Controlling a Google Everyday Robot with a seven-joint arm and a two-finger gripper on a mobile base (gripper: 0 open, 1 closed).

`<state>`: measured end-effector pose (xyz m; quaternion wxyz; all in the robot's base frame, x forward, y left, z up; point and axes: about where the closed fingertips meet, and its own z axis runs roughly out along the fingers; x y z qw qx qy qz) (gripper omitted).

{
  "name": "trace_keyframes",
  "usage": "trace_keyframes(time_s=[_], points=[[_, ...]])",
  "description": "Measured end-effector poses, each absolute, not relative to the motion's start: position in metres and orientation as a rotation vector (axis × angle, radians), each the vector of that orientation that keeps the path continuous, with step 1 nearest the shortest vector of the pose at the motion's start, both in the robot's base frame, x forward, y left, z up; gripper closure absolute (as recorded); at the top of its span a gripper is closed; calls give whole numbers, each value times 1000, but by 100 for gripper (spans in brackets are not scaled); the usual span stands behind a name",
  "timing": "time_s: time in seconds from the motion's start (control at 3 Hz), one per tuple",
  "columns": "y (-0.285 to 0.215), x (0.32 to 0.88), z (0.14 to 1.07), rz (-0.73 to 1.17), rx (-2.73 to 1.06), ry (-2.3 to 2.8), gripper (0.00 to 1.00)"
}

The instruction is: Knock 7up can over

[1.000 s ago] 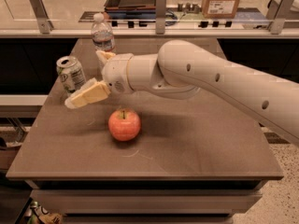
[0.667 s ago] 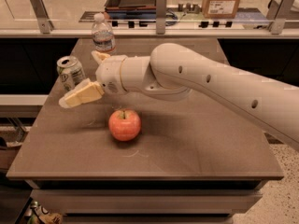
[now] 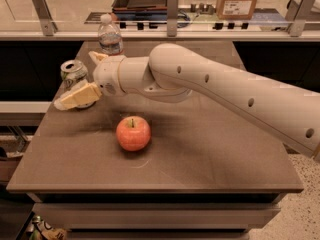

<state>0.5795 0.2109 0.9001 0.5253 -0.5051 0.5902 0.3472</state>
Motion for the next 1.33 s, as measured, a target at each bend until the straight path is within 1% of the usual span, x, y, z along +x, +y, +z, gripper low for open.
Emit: trace_keyframes(time_s=[0.33, 1.33], points=[[221, 589, 897, 856, -1206, 1396, 16], [227, 585, 899, 862, -1214, 1389, 86]])
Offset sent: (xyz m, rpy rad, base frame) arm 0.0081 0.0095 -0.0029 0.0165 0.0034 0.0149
